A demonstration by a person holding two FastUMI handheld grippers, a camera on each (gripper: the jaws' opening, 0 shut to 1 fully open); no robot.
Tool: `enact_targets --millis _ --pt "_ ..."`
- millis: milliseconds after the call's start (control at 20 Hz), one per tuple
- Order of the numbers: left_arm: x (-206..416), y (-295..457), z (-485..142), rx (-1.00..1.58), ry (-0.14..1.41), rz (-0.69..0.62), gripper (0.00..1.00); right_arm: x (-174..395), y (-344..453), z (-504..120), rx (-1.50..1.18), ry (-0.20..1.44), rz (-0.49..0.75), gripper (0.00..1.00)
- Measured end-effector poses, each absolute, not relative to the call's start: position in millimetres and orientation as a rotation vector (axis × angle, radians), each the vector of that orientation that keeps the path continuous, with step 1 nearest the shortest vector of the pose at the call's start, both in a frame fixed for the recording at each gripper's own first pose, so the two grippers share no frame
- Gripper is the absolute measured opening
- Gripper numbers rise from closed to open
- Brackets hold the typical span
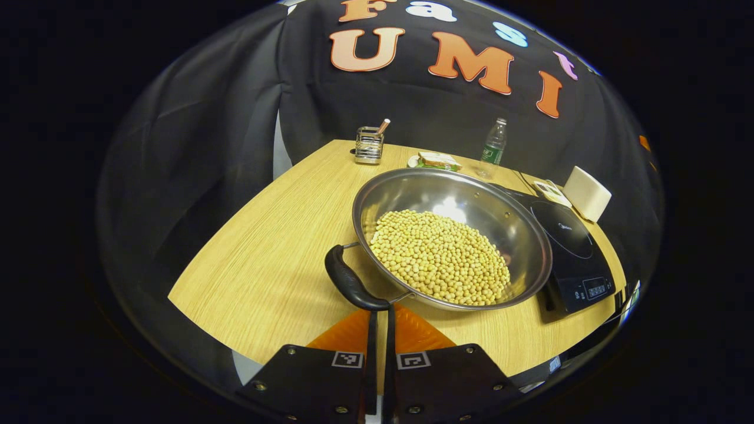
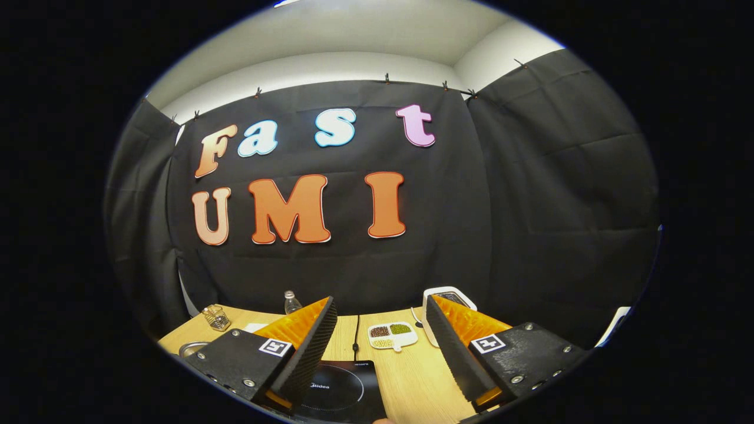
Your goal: First push the handle of the pot to place it horizontally, then grasp the pot with both hands and set it on the induction cooktop.
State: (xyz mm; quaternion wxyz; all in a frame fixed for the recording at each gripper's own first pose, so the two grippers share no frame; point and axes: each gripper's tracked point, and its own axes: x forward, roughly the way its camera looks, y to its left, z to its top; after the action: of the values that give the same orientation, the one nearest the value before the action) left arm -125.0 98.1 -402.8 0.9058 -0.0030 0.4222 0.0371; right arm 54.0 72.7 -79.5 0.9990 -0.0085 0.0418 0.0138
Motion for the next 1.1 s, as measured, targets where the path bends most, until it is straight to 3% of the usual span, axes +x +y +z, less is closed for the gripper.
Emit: enact_targets --millis 1100 --pt "-61.6 160.4 -410.4 0.067 0.878 0.104 0.06 51.7 95.3 -80.2 -0.027 0.073 0.011 0.95"
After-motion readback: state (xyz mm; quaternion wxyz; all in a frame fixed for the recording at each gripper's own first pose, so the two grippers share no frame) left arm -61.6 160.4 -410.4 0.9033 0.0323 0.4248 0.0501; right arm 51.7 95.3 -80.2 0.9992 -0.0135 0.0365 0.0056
